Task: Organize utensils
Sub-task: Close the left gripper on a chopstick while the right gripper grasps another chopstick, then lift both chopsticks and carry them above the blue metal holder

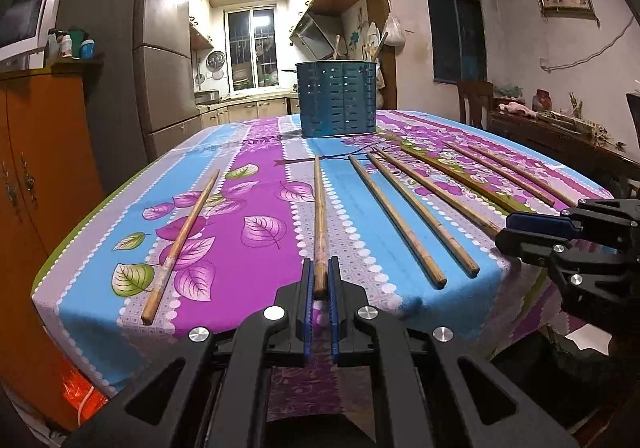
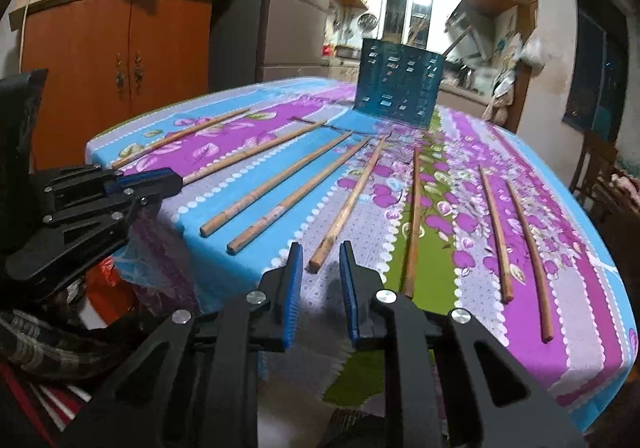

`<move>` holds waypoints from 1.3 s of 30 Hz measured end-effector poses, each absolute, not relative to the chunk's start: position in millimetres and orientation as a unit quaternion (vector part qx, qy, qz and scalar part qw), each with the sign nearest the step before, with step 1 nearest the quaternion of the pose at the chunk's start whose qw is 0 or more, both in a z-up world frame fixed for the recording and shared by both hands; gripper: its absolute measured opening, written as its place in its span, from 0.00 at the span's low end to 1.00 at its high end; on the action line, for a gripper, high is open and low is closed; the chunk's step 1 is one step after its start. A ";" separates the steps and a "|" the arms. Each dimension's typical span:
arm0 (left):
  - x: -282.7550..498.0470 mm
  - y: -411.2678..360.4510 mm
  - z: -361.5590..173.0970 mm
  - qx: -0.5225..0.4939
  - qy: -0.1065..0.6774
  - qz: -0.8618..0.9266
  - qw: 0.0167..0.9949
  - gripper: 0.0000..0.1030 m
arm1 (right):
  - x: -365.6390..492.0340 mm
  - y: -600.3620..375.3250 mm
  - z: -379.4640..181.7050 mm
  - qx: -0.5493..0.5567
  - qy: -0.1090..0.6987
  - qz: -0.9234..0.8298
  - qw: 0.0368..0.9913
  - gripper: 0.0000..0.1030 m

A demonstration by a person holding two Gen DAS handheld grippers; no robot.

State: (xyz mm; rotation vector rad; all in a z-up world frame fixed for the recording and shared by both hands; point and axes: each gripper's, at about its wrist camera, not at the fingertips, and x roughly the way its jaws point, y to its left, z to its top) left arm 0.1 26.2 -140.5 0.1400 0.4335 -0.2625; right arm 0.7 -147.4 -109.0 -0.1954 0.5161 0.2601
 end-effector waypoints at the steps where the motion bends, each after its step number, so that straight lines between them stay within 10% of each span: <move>1: -0.2 25.5 -140.7 0.071 0.214 -0.130 0.966 0.08 | 0.9 -147.1 -109.5 -0.094 0.253 0.126 0.955 0.17; 39: -3.3 44.0 -28.6 0.072 0.105 -0.163 0.978 0.07 | -23.3 -187.8 4.7 -0.042 0.088 0.108 0.989 0.05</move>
